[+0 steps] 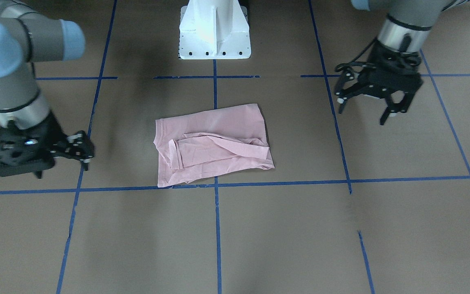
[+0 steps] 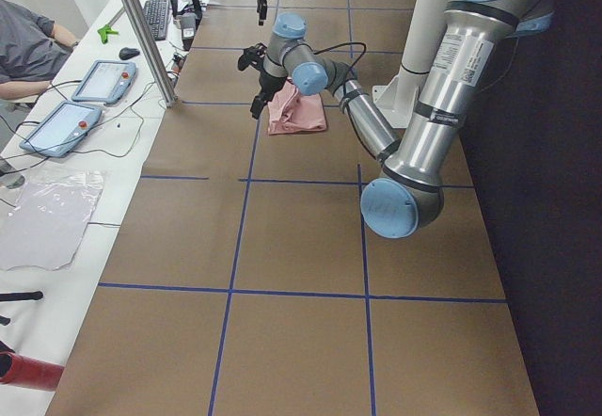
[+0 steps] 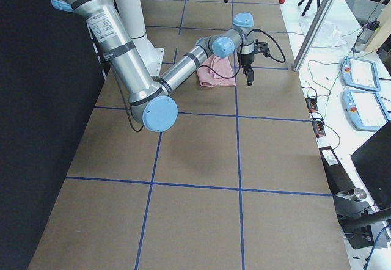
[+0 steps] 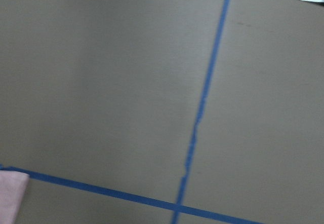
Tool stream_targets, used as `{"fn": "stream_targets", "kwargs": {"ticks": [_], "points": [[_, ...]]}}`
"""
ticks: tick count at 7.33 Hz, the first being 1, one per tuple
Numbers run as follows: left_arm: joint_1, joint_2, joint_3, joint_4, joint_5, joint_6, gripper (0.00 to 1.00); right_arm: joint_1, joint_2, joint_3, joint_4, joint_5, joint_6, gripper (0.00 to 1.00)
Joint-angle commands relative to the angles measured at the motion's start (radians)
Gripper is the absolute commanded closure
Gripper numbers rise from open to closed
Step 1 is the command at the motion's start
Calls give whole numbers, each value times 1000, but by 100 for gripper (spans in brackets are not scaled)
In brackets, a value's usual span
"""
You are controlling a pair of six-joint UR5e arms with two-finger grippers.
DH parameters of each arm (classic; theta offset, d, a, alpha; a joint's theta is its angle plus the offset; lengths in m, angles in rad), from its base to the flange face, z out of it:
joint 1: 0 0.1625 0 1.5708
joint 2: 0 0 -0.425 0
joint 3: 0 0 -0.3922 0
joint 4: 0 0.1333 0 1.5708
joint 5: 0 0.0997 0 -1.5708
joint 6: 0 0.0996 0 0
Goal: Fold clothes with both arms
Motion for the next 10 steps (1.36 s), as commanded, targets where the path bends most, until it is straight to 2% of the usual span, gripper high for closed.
{"fn": "stream_targets", "kwargs": {"ticks": [1, 2, 3, 4, 6, 7, 8, 9, 10], "points": [[-279, 130, 20, 27, -88, 442, 0, 251, -174, 9, -30, 88, -429, 0], [-391, 173, 78, 22, -191, 553, 0, 325, -313, 10, -9, 94, -465, 0], [-427, 251, 83, 9, -253, 551, 0, 366, -419, -10, 40, 85, -466, 0], [-430, 281, 130, 9, -252, 553, 0, 420, -435, -81, 86, 110, -478, 0], [-553, 288, 242, 16, -289, 563, 0, 462, -458, -148, 95, 294, -490, 0], [-567, 352, 294, 7, -424, 566, 0, 489, -499, -148, 94, 311, -492, 0], [-569, 409, 311, 4, -470, 572, 0, 518, -547, -140, 103, 304, -493, 0], [-570, 469, 290, 6, -475, 573, 0, 532, -584, -133, 108, 301, -495, 0], [-570, 476, 278, 9, -470, 571, 0, 533, -586, -130, 106, 284, -495, 0]]}}
